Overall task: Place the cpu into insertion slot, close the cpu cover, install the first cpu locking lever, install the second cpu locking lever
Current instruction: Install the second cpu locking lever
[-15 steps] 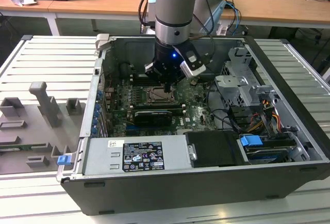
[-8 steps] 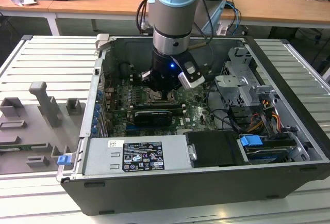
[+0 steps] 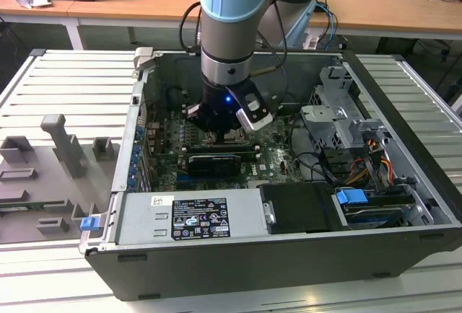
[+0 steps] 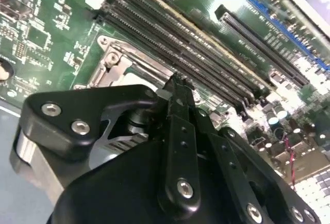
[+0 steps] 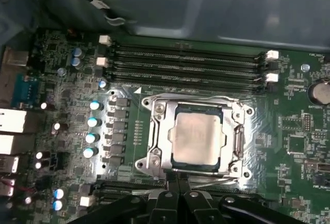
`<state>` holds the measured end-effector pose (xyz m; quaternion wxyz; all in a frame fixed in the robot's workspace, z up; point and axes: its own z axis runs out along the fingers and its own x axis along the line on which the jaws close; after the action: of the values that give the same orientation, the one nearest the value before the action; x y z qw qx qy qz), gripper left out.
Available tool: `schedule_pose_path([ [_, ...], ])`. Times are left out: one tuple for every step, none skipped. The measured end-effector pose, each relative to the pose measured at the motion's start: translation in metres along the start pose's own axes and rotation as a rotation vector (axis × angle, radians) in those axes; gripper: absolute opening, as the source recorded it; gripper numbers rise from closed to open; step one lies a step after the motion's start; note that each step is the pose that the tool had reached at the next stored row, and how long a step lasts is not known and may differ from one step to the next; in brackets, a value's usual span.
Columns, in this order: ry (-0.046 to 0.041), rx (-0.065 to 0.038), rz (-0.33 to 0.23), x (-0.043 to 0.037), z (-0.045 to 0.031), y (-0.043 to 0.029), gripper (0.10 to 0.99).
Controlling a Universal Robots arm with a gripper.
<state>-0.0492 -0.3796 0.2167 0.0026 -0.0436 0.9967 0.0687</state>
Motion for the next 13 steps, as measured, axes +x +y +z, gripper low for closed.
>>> schedule_pose_path([
  [-0.0009, -0.006, 0.0, 0.0015, -0.0004, -0.0028, 0.106],
  [-0.0017, -0.011, 0.0, 0.0028, -0.0007, -0.0046, 0.106],
  [-0.0027, -0.017, 0.0, 0.0042, -0.0009, -0.0056, 0.106],
  [-0.004, -0.023, 0.0, 0.0054, -0.0009, -0.0061, 0.106],
  [-0.0056, -0.031, -0.001, 0.0067, -0.001, -0.0064, 0.106],
  [-0.0072, -0.04, -0.001, 0.0079, -0.001, -0.0066, 0.106],
  [-0.0091, -0.049, -0.001, 0.0095, -0.001, -0.0069, 0.106],
  [-0.0108, -0.058, -0.001, 0.0116, -0.0009, -0.0071, 0.106],
  [-0.0121, -0.064, -0.001, 0.0136, -0.0007, -0.0073, 0.106],
  [-0.0132, -0.069, -0.002, 0.0155, -0.0003, -0.0075, 0.106],
  [-0.0141, -0.071, -0.002, 0.0172, 0.0001, -0.0079, 0.106],
  [-0.0151, -0.073, -0.002, 0.0187, 0.0005, -0.0089, 0.106],
  [-0.0157, -0.074, -0.002, 0.0202, 0.0006, -0.0101, 0.106],
])
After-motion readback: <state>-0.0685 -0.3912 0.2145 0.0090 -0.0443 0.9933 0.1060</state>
